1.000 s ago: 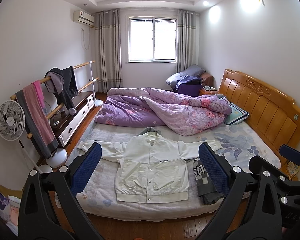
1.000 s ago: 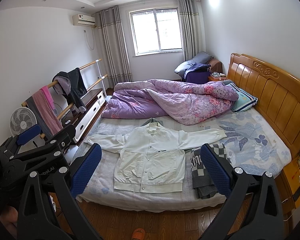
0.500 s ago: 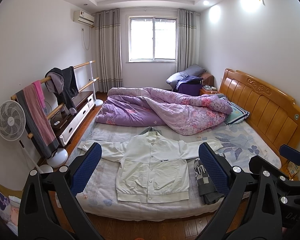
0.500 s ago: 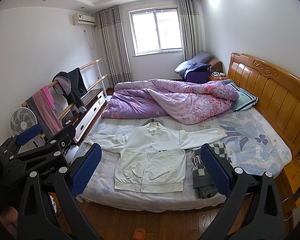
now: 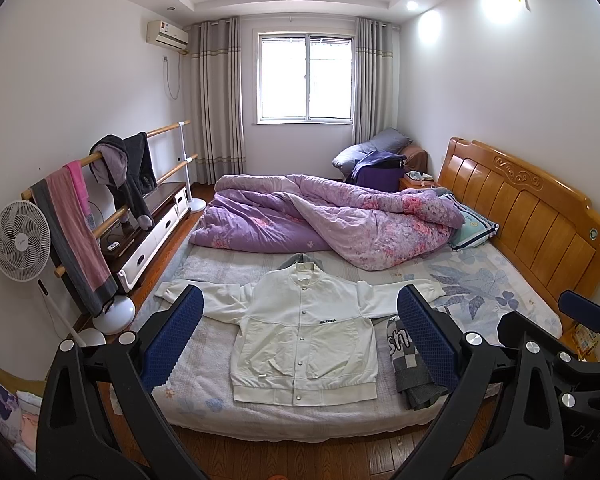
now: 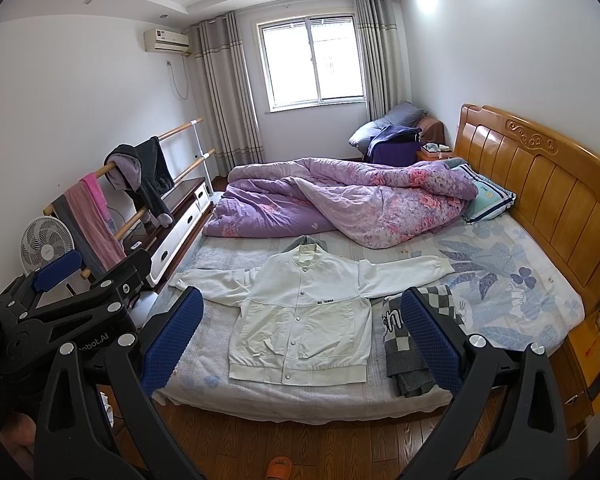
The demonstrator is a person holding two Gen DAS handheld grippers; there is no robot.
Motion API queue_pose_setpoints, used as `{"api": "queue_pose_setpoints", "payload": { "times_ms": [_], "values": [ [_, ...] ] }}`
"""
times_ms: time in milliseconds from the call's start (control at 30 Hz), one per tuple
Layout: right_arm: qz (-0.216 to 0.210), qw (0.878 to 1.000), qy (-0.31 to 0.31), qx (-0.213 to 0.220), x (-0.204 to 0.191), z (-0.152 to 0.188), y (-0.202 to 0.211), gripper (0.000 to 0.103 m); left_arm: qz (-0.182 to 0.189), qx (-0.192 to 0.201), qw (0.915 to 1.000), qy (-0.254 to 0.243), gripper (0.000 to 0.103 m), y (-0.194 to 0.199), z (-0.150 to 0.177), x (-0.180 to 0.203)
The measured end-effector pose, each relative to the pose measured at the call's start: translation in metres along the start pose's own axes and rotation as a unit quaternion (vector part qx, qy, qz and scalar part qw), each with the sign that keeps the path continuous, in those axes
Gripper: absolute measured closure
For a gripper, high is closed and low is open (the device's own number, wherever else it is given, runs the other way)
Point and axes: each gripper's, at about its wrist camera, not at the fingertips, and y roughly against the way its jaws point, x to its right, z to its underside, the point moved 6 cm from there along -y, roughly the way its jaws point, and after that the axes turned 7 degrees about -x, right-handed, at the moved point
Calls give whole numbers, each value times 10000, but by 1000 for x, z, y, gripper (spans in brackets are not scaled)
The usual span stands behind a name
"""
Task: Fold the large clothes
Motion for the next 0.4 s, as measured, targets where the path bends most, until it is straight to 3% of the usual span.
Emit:
{"api": "queue_pose_setpoints", "payload": {
  "times_ms": [400],
  "values": [
    [-11, 10000, 5, -13, -4, 1, 0, 8, 10, -7, 10000, 45, 5, 0, 3, -2]
  ]
}}
